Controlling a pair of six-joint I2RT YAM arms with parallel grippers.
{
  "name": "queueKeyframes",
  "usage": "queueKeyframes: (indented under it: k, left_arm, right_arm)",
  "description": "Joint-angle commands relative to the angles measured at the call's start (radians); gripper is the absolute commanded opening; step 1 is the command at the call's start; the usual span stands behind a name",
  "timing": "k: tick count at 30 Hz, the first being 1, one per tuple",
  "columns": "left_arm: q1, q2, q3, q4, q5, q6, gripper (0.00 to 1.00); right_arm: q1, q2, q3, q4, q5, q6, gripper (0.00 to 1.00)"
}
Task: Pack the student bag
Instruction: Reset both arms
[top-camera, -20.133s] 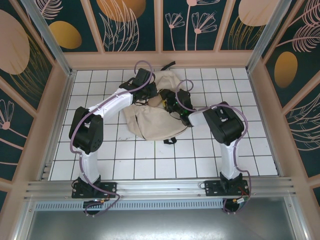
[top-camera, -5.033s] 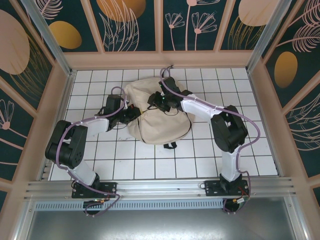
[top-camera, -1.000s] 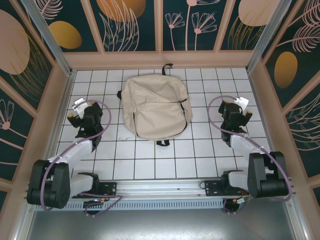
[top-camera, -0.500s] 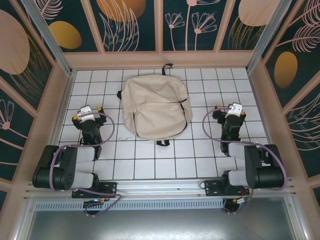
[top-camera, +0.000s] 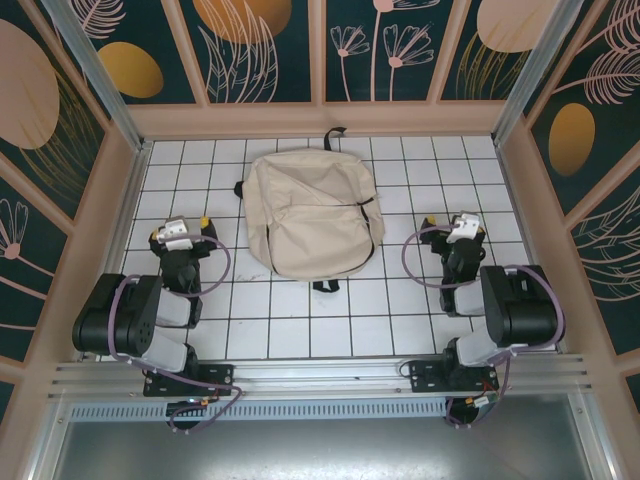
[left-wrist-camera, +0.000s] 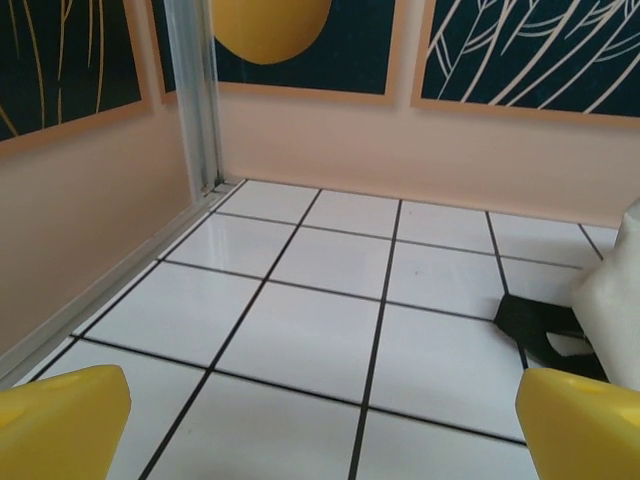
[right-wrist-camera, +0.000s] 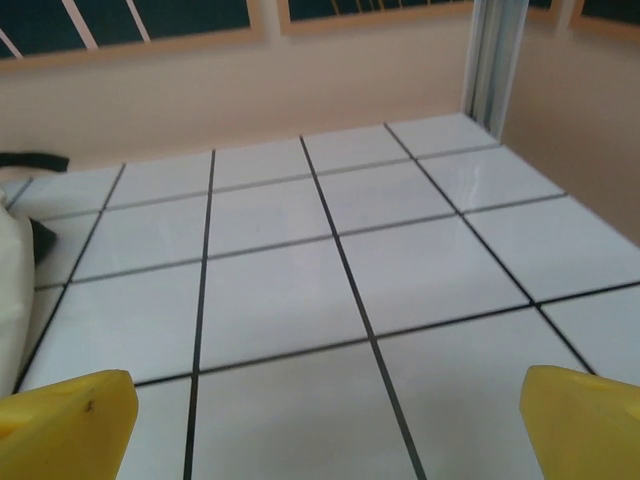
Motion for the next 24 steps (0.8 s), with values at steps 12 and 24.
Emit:
queueKeyframes:
  k: [12, 24]
  left_arm:
    - [0.007, 0.011, 0.059, -0.057, -0.014, -0.003, 0.99]
    - [0.007, 0.017, 0.072, -0.076, -0.009, -0.003, 0.99]
  right_arm:
    - [-0.032, 0.009, 0.029, 0.044, -0.036, 0.029, 0.99]
    - [-0.031, 0.008, 0.029, 0.041, -0.036, 0.029, 0.99]
